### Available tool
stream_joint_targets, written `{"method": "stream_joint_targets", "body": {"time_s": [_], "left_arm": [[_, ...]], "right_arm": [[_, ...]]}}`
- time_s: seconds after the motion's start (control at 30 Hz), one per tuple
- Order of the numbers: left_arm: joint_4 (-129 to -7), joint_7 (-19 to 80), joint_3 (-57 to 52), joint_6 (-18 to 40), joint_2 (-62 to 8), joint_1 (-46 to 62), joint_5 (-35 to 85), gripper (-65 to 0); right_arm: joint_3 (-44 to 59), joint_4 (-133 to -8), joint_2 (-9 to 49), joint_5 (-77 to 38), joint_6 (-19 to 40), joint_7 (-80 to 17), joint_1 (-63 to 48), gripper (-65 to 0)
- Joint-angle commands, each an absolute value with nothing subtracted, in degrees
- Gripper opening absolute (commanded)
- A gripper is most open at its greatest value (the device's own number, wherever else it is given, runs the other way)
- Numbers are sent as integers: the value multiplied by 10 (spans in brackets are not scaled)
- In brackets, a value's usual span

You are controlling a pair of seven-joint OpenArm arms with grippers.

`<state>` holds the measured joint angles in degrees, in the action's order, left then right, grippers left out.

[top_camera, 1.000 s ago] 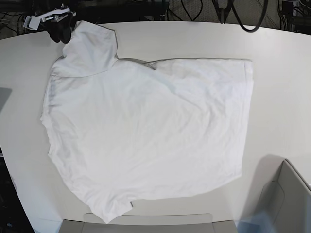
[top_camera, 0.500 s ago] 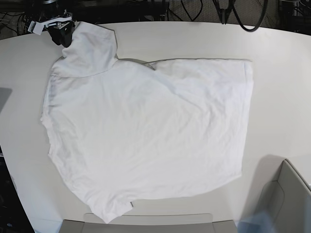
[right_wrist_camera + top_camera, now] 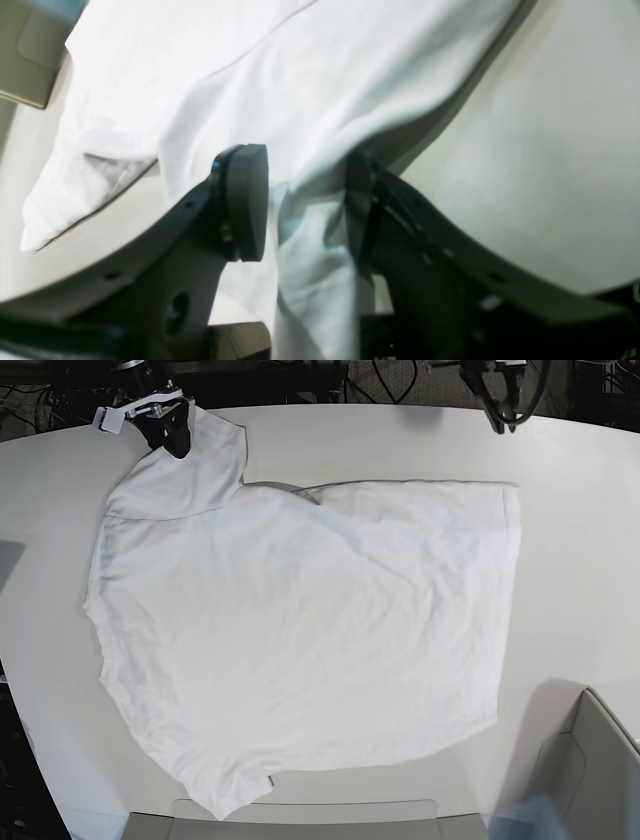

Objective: Fold the T-shirt properly
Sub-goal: 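Lower the left gripper onto the opposite shoulder corner and grasp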

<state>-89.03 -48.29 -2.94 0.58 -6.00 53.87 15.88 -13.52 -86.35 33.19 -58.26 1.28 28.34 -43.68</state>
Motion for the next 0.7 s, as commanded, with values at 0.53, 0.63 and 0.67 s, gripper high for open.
{"method": "stream_joint_targets", "body": {"time_s": [0.53,0.63,0.67], "left_arm": [[-964,-30,-36,4,-240,386,521,-513],[-927,-19,-36,4,-244,365,553,-513],[-918,-18,-36,6,-244,361,560,-513]], "right_arm": [[-136,-859,340,-587,0,243,-446,-396],[-136,-859,340,-587,0,243,-446,-396],[-136,-859,340,-587,0,243,-446,-396]]}}
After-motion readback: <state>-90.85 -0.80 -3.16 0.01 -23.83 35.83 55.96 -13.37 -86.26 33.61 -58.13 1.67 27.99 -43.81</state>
